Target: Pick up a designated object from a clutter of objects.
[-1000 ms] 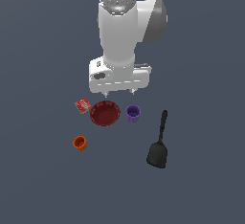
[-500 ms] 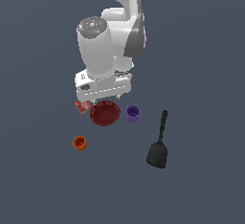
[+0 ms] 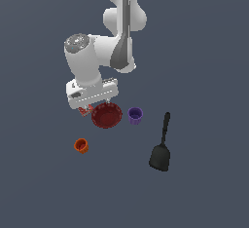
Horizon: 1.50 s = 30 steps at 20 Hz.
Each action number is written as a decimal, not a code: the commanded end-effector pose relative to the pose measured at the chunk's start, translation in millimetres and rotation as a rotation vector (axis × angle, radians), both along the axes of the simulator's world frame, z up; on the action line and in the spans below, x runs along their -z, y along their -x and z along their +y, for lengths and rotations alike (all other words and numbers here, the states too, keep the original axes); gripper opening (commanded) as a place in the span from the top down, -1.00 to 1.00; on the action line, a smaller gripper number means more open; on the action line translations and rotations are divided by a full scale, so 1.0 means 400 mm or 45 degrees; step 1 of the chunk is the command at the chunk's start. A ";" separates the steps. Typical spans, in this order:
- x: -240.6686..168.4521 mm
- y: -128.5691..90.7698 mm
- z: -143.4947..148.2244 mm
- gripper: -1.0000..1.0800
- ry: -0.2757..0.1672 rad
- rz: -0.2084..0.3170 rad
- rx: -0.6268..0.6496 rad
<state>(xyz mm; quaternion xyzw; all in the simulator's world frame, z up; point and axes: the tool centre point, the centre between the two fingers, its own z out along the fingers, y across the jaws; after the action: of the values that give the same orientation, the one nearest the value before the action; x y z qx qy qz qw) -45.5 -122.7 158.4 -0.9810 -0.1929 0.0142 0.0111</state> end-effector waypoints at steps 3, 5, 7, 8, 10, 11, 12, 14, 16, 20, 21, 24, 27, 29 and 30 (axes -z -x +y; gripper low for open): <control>0.051 0.033 -0.061 -0.92 -0.003 -0.012 -0.072; 0.072 0.050 -0.086 -0.92 -0.003 -0.016 -0.103; 0.094 0.067 -0.112 -0.92 -0.003 -0.021 -0.135; 0.104 0.077 -0.124 -0.92 -0.002 -0.023 -0.150; 0.125 0.096 -0.148 -0.92 -0.001 -0.027 -0.181; 0.135 0.106 -0.160 -0.92 0.000 -0.029 -0.197; 0.145 0.116 -0.172 -0.92 0.001 -0.031 -0.212; 0.164 0.135 -0.193 -0.92 0.003 -0.034 -0.241; 0.179 0.153 -0.211 -0.92 0.005 -0.037 -0.266; 0.204 0.183 -0.239 -0.92 0.009 -0.040 -0.307; 0.209 0.189 -0.245 -0.92 0.010 -0.041 -0.315; 0.221 0.205 -0.258 -0.92 0.012 -0.042 -0.335; 0.229 0.215 -0.266 -0.92 0.014 -0.043 -0.348; 0.232 0.219 -0.269 -0.92 0.015 -0.044 -0.353; 0.232 0.220 -0.270 -0.92 0.015 -0.044 -0.354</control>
<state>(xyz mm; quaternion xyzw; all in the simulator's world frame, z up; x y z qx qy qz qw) -132.6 -230.0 66.2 -0.9456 -0.3252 0.0003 0.0004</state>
